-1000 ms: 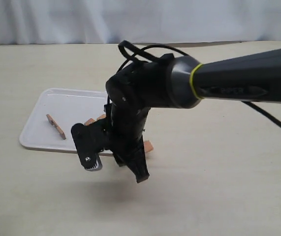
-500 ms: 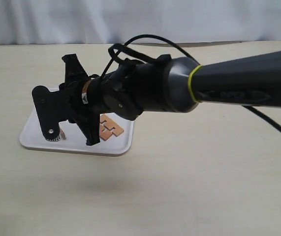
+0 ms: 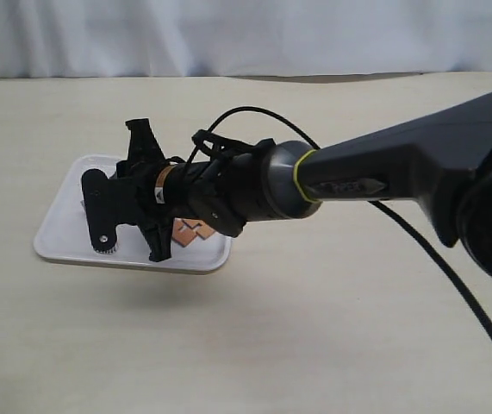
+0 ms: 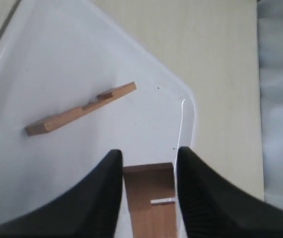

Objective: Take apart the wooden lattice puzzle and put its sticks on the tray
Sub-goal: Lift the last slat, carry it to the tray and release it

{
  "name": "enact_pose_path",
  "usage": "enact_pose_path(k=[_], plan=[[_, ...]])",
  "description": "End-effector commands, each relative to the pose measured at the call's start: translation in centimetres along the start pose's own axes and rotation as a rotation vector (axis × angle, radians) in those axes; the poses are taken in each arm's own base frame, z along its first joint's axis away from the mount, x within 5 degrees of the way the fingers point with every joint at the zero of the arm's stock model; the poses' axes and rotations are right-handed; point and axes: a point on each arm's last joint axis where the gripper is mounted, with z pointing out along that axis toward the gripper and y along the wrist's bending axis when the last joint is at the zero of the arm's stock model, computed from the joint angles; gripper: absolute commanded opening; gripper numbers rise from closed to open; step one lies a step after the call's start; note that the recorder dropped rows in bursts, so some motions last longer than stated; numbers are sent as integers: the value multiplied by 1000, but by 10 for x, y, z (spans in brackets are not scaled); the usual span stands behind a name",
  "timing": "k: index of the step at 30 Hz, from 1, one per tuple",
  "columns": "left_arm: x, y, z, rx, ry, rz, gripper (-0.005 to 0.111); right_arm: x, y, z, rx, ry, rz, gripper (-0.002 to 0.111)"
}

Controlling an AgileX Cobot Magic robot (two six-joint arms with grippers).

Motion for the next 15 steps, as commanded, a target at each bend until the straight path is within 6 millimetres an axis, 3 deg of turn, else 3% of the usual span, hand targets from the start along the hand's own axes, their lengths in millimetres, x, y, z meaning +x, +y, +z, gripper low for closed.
enact_pose_path(k=[1, 5, 12, 15], plan=[[-1, -1, 0, 11, -17, 3, 0, -2, -4, -1, 22, -14, 8, 57], [-1, -1, 0, 11, -17, 3, 0, -13, -8, -8, 31, -34, 116, 66], [-1, -1, 0, 11, -17, 3, 0, -31, -18, -30, -12, -18, 352, 67], [-1, -1, 0, 11, -17, 3, 0, -30, -21, -41, -63, 48, 465, 65]])
